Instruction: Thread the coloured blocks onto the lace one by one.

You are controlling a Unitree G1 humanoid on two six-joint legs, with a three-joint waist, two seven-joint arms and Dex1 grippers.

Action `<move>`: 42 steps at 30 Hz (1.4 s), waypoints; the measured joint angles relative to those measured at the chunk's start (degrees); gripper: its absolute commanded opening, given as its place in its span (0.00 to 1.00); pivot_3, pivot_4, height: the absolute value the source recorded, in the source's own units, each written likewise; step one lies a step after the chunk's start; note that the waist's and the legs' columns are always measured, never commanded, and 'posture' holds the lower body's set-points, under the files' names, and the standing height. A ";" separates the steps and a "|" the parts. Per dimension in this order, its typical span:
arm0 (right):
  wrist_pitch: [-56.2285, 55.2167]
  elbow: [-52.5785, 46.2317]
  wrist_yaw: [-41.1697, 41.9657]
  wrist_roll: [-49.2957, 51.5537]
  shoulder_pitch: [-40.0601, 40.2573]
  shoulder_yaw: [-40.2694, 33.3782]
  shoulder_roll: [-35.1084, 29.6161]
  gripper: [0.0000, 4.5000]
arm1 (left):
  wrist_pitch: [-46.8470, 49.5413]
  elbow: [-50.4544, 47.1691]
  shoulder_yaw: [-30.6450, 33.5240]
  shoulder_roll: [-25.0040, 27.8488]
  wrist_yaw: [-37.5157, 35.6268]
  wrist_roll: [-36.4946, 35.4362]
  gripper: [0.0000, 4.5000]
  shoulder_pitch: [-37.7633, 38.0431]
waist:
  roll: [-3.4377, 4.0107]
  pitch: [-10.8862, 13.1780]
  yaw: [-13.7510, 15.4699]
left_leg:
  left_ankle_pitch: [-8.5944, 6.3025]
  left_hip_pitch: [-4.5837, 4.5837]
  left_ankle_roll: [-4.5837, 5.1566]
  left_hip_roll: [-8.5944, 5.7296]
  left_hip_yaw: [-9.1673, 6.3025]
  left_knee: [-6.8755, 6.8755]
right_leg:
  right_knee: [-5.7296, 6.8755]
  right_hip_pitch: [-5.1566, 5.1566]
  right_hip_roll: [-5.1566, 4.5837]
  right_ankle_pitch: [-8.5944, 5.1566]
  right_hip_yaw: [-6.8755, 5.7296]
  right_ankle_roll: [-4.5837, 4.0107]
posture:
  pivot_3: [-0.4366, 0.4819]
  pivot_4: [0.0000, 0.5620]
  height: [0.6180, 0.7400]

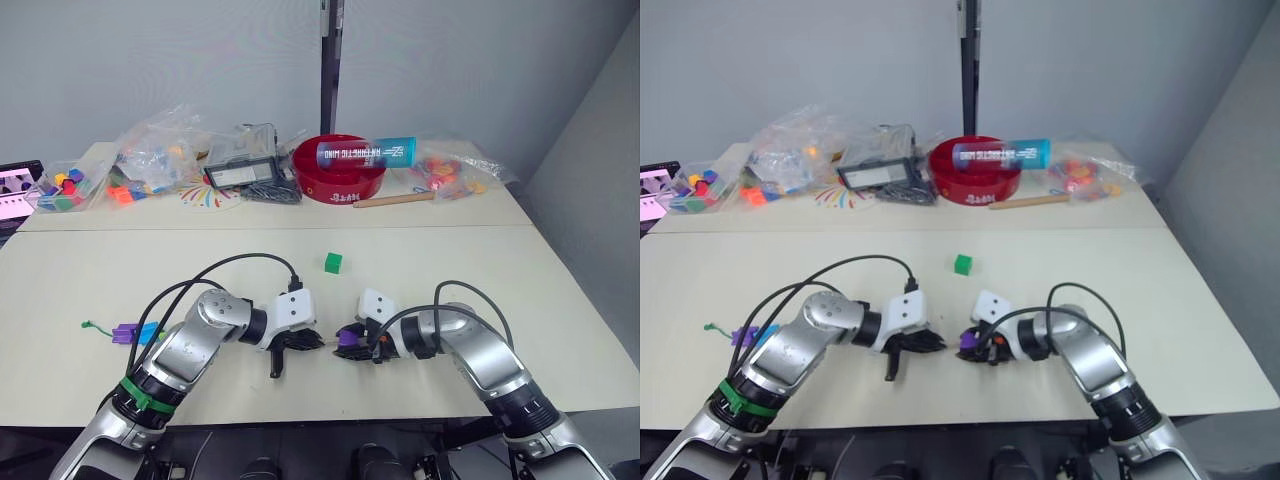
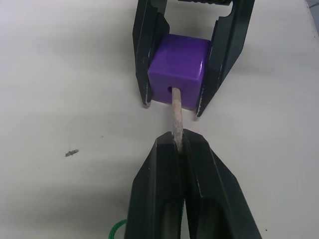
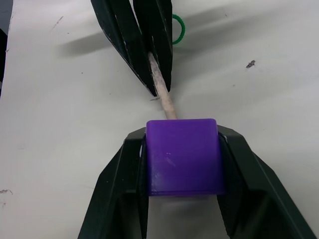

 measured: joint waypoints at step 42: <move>9.09 -5.35 -4.94 0.10 -2.84 4.61 -1.11 0.27 | -11.44 5.36 6.92 5.75 -5.28 -8.37 0.51 3.68 | -0.04 -0.04 -0.56 | 0.00 -0.01 0.00 0.01 -0.03 0.00 | 0.00 0.00 0.00 0.00 -0.01 -0.01 | 0.48 0.27 0.92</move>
